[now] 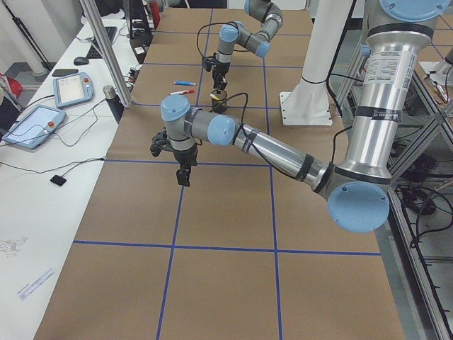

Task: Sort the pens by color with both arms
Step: 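Lower the right gripper toward the green and yellow highlighters in the cup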

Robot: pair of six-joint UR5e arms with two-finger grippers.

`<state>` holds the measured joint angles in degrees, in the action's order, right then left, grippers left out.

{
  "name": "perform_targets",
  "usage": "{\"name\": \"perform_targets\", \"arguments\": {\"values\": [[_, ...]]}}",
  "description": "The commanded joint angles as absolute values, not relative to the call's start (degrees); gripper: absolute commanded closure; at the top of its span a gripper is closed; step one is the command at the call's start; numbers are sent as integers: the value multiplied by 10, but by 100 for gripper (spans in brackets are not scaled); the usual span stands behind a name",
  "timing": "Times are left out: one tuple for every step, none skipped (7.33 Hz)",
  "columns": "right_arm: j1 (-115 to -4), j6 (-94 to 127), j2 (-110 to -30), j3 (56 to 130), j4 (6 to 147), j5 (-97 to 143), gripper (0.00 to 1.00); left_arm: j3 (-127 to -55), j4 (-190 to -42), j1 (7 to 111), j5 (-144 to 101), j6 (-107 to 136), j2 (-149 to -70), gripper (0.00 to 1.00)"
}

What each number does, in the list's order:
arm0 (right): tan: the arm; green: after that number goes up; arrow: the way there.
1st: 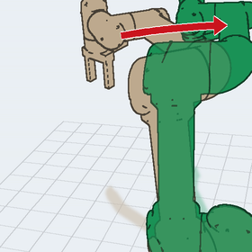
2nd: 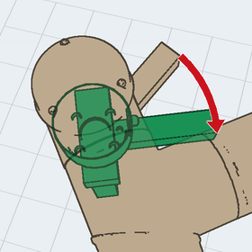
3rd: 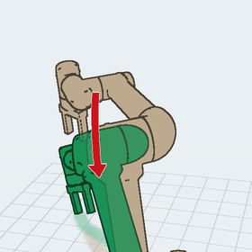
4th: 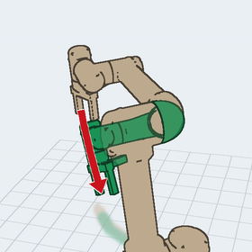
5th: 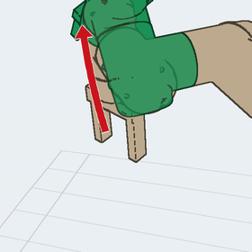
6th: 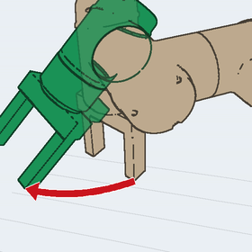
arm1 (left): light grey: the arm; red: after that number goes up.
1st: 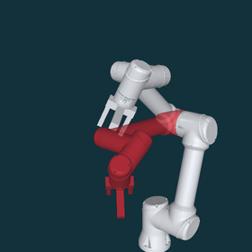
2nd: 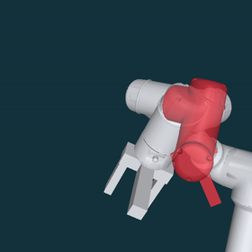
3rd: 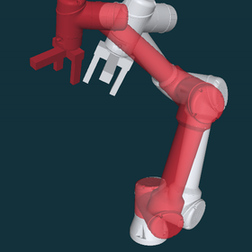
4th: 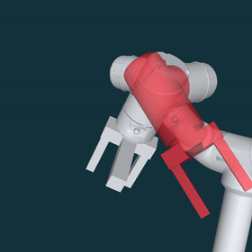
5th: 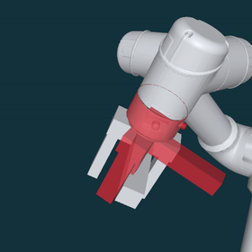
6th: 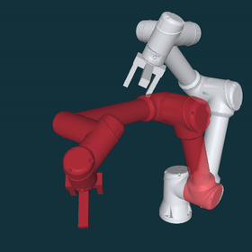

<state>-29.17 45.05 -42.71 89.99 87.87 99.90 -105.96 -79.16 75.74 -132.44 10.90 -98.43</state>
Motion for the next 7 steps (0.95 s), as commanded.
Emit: {"name": "perform_targets", "arguments": {"values": [[-292,447,-425,896,878,1001,56,-1060,-792,758,-1325,109,-983,1],[-292,447,-422,892,878,1001,56,-1060,-792,758,-1325,109,-983,1],[-292,449,-418,885,878,998,56,-1061,-792,758,-1325,109,-983,1],[-292,449,-406,878,878,998,56,-1062,-792,759,-1325,109,-983,1],[-292,450,-399,875,877,996,56,-1062,-792,760,-1325,109,-983,1],[-292,451,-395,869,876,993,56,-1062,-792,761,-1325,109,-983,1],[-292,450,-395,864,861,984,56,-1062,-792,761,-1325,109,-983,1]]}}
